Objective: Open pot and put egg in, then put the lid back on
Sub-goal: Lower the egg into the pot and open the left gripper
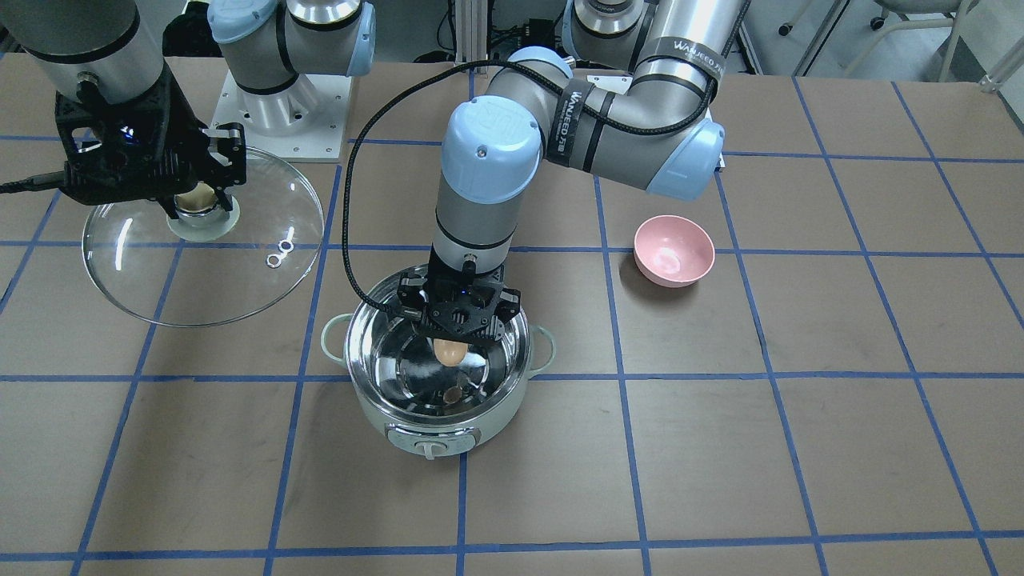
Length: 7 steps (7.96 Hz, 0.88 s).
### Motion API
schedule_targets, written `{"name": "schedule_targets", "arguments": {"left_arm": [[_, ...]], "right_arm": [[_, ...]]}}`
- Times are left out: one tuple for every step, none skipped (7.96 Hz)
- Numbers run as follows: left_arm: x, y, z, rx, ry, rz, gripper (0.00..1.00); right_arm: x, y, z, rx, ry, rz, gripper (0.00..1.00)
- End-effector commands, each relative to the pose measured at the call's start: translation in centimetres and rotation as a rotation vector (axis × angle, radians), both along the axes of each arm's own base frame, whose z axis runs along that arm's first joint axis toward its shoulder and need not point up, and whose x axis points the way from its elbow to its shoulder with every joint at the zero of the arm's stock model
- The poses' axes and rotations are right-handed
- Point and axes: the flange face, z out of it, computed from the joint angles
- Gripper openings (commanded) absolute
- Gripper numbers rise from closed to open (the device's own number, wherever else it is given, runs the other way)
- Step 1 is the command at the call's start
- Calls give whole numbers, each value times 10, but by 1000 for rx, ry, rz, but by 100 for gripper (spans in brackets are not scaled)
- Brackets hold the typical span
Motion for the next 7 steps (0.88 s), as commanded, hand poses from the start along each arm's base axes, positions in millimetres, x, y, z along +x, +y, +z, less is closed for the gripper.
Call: {"name": "schedule_targets", "arguments": {"left_arm": [[-6,-2,-2,-31,11,-5,73],[-6,1,6,-39,16,-5,100],[-3,6,24,-64,22,-14,100],[2,15,49,-92,31,-28,100],[14,27,76,-101,29,-65,100],[47,40,101,-33,2,-64,100],[100,44,131,-6,-19,-43,100]], "right_arm": [[0,0,-1,7,1,2,0],[0,1,-1,6,-4,1,0],[0,0,-1,6,-4,1,0],[0,0,-1,7,-4,1,0],[0,1,-1,6,-4,1,0],[0,0,-1,7,-4,1,0],[0,0,-1,7,-2,2,0]]}}
